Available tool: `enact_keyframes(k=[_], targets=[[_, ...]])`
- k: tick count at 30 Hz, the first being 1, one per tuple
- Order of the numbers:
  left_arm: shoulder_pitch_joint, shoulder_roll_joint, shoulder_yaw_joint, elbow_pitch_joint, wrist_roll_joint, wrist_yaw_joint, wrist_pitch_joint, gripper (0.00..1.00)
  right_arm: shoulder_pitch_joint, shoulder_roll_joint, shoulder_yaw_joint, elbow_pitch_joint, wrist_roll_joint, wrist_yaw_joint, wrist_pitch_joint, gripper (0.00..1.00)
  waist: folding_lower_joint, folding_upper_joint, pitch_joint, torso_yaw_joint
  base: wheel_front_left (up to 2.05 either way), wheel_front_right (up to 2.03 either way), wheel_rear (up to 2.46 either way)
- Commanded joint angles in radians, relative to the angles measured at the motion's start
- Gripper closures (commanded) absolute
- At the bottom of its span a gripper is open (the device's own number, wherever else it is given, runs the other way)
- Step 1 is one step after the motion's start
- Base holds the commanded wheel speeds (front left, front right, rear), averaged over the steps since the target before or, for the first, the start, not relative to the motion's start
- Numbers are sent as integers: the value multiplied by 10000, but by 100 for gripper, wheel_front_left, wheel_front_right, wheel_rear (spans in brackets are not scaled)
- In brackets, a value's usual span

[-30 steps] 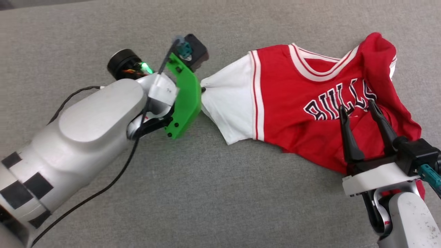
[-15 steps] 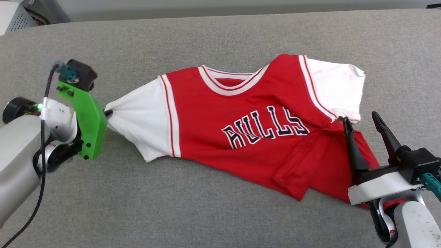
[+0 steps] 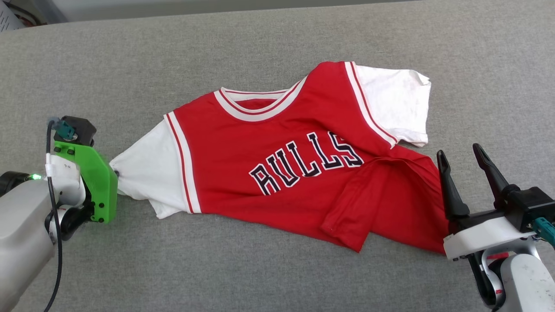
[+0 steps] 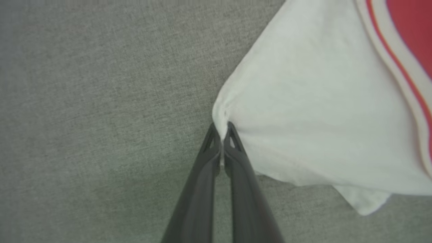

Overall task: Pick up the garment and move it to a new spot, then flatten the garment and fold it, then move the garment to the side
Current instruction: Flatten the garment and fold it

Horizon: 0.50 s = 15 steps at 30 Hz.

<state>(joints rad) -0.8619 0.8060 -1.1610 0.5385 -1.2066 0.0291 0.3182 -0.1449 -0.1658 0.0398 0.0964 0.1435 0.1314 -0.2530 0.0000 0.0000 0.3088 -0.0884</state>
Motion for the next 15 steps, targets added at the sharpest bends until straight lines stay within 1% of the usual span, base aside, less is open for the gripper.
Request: enact_keyframes(k=[1, 2, 3, 5, 8, 10, 11, 13, 15], targets=[[245, -174, 3, 226, 29, -56, -197, 100, 10, -37, -29, 27, -70, -7, -87, 0, 0, 0, -12, -2, 0, 0, 0], [277, -286, 53, 365, 20, -114, -426, 41, 17, -47, -52, 38, -67, -7, -87, 0, 0, 0, -51, 15, 0, 0, 0], [293, -366, 97, 455, 49, -138, -662, 0, 23, -55, -83, 46, -62, -7, -87, 0, 0, 0, -113, 37, 0, 0, 0], [303, -478, 201, 554, 260, -161, -1434, 0, 29, -84, -205, 17, -42, -7, -87, 0, 0, 0, -280, 90, 0, 0, 0], [423, -571, 507, 389, 528, -11, -2920, 0, 47, -203, -425, -52, -63, -7, -87, 0, 0, 0, -605, 179, 0, 0, 0], [598, -591, 695, 87, 692, 249, -3839, 0, 51, -373, -584, -95, -81, -7, -87, 0, 0, 0, -820, 272, 0, 0, 0], [696, -557, 750, -127, 857, 467, -4301, 0, 24, -487, -685, -130, -64, -7, -86, 0, 0, 0, -928, 327, 0, 0, 0], [907, -475, 842, -571, 1095, 913, -4970, 0, -80, -761, -798, -220, -63, -7, -57, 0, 0, 0, -1087, 422, 0, 0, 0], [1172, -416, 1031, -1097, 1176, 1370, -5379, 0, -266, -1025, -896, -405, -95, -7, 52, 0, 0, 0, -1201, 514, 0, 0, 0]])
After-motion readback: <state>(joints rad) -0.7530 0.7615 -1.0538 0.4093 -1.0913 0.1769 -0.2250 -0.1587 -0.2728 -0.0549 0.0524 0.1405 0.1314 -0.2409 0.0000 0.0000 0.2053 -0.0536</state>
